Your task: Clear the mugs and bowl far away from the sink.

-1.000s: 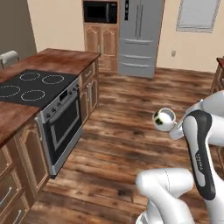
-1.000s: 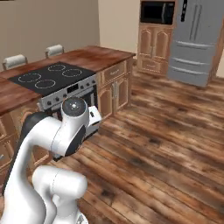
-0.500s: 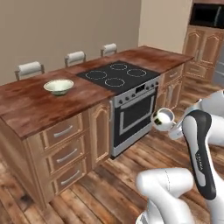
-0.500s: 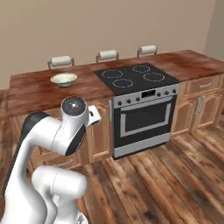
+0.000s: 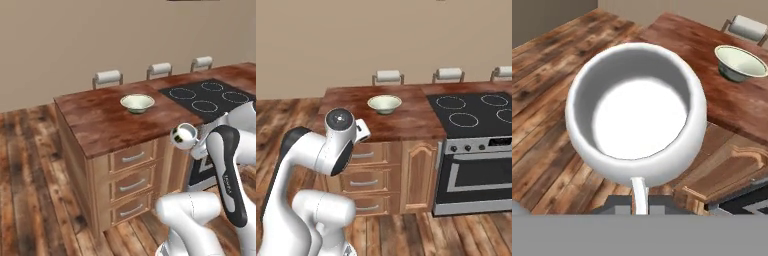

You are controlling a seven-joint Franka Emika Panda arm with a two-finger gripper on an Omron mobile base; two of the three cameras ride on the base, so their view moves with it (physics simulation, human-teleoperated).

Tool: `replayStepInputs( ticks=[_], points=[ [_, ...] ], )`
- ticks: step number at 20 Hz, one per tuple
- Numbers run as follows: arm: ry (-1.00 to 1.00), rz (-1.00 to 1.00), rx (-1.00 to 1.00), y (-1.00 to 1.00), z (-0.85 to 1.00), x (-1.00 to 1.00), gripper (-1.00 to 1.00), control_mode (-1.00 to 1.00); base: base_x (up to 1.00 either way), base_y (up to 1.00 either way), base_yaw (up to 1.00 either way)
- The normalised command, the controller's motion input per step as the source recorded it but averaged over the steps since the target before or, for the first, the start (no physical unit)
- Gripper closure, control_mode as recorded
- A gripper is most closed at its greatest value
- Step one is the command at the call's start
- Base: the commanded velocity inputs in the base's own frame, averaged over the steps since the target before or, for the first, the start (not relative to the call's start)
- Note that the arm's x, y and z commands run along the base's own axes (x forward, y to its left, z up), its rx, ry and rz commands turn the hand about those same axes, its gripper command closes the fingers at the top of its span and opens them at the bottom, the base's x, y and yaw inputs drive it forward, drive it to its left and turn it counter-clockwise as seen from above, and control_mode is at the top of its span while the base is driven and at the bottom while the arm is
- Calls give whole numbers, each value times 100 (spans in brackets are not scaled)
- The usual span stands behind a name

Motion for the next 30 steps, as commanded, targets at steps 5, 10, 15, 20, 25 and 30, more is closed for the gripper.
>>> replayStepInputs(
  ticks=[5,10,15,20,25,30],
  points=[
    [0,0,0,0,0,0,100,100,53,43,13],
    [0,0,0,0,0,0,100,100,82,73,0],
    [0,0,0,0,0,0,100,100,89,93,0],
    [0,0,0,0,0,0,100,100,53,12,24],
    [0,0,0,0,0,0,100,100,-5,-57,44],
    [0,0,0,0,0,0,100,100,-11,-24,27]
  ],
)
